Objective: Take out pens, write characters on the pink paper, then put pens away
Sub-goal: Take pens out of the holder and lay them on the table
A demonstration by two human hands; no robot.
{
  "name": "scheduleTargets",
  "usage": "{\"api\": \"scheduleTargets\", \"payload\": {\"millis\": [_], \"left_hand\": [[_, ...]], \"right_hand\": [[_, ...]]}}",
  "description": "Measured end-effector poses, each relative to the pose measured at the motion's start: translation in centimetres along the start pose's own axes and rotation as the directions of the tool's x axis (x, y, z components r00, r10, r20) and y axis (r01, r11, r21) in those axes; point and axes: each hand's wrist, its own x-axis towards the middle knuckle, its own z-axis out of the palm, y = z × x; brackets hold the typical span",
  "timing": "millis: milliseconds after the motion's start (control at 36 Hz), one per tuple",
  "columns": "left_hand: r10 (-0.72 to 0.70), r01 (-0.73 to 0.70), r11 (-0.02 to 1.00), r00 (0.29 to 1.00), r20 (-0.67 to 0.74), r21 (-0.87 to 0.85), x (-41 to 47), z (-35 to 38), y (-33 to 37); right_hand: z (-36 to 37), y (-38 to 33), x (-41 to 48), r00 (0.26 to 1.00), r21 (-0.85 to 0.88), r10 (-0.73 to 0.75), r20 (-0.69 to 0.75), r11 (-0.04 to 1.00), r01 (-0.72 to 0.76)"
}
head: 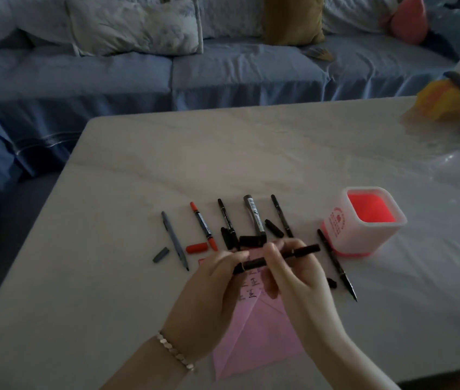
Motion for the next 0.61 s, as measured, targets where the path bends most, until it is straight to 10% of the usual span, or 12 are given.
{"api": "scheduleTargets", "payload": {"millis": [139,611], "left_hand": [[0.027,-0.03,0.998,0.997,0.067,0.051,-1.0,-0.7,0.6],[0.062,-0.064,0.998,0.993,0.1,0.014,-2.4,-2.1,-0.8]], "right_hand": [[0.7,1.6,0.1,0.994,-0.243,0.075,0.077,0.968,-0.054],[1.4,3.8,-0.7,0.979,-0.139,-0.041,0.2,0.988,0.069]]}}
